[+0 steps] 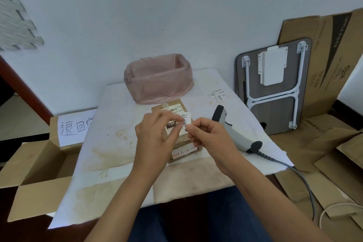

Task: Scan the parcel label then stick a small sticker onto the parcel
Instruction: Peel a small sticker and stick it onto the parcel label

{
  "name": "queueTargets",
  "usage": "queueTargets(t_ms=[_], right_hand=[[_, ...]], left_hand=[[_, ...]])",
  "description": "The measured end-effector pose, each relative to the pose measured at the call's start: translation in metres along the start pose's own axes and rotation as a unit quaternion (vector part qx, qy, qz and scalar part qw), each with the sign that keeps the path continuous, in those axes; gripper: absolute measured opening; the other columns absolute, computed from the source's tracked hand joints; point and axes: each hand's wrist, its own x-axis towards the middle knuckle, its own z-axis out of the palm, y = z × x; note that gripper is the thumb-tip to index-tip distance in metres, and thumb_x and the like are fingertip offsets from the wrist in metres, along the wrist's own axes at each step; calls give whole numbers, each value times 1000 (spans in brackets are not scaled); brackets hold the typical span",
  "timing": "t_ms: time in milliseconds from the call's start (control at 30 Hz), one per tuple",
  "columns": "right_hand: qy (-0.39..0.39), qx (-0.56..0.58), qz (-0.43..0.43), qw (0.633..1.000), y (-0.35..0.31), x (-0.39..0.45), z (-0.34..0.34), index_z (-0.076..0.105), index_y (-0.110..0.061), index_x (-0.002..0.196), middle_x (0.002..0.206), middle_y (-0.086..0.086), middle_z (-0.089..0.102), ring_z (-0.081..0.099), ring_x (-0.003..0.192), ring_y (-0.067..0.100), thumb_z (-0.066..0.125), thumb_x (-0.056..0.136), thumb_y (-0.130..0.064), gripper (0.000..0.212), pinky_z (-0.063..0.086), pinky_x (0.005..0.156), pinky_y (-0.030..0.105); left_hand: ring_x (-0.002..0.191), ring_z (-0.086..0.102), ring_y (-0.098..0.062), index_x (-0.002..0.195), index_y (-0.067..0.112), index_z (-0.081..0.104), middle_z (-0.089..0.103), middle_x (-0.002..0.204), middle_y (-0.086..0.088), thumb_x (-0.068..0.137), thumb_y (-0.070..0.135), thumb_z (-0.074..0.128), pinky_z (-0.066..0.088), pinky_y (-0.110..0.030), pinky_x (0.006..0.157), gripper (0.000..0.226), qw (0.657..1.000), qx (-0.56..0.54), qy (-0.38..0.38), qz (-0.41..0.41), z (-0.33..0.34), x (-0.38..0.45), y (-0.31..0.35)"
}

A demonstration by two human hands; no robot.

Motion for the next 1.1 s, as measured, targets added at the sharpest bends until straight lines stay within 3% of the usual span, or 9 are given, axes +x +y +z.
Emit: queueTargets(t_ms=[100, 200, 267, 467, 533, 700, 767, 967, 1100], right_hand=[[-5, -22, -17, 1000, -2, -1, 0, 70, -12, 82, 70, 0, 67, 61, 66, 7, 63, 90, -12, 11, 49, 60, 19], [-11, -62, -44, 997, -4, -3, 1, 72, -16, 86, 81, 3, 72, 65, 76, 7, 57, 94, -13, 17, 51, 63, 21], [-4, -91, -62, 994, -5, -4, 3, 71, -18, 84, 80, 1, 71, 65, 76, 8, 57, 93, -12, 18, 51, 63, 22], [30, -120, -95, 988, -4, -2, 5, 67, -18, 85, 74, -5, 68, 62, 73, 10, 68, 86, -15, 3, 54, 65, 30], [48, -135, -103, 984, -4, -2, 5, 67, -19, 86, 76, -7, 68, 62, 74, 8, 70, 85, -17, 3, 55, 67, 31], [93, -233, -159, 955, -3, -3, 6, 69, -18, 86, 87, -6, 68, 63, 81, 6, 70, 84, -17, 3, 50, 63, 16], [102, -263, -179, 943, -3, -2, 6, 69, -17, 88, 90, -6, 67, 64, 84, 6, 70, 85, -17, 3, 50, 64, 17], [91, -333, -244, 906, 3, -2, 10, 69, -15, 96, 93, -4, 69, 65, 86, 7, 65, 89, -15, 8, 55, 72, 28], [103, -336, -276, 895, 3, -4, 10, 68, -13, 95, 91, -2, 69, 66, 83, 10, 63, 90, -14, 7, 55, 72, 32]], left_hand=[[98, 56, 4, 91, 44, 69, 66, 91, 30, 86, 40, 60, 44, -47, 94, 11, 999, -16, -42, -12, -2, -2, -1], [91, 63, 3, 90, 42, 73, 67, 92, 31, 85, 36, 69, 49, -28, 84, 8, 990, -97, -45, -89, -5, -1, -1], [88, 65, 3, 89, 37, 76, 72, 87, 24, 83, 32, 72, 47, -19, 78, 9, 977, -147, -62, -140, -6, 0, -1], [88, 69, -5, 88, 25, 78, 77, 88, 8, 86, 22, 71, 51, -21, 82, 7, 938, -261, -61, -220, -5, 0, 1], [86, 69, -4, 88, 22, 77, 77, 88, 6, 87, 18, 70, 51, -14, 76, 8, 923, -296, -67, -237, -4, 0, 1], [73, 67, 4, 91, 16, 77, 77, 86, 5, 87, 16, 69, 46, -3, 63, 8, 902, -338, -65, -261, -1, 0, 3], [73, 66, 3, 93, 15, 77, 77, 89, 4, 86, 22, 70, 45, -2, 61, 12, 897, -342, -62, -273, 0, 0, 3], [70, 65, -4, 98, 8, 73, 76, 88, 2, 85, 25, 72, 47, -6, 59, 22, 859, -388, -35, -331, 7, -1, 3], [83, 66, -10, 100, 14, 75, 77, 93, 2, 87, 32, 69, 48, -19, 76, 23, 839, -414, -54, -349, 8, -2, 4]])
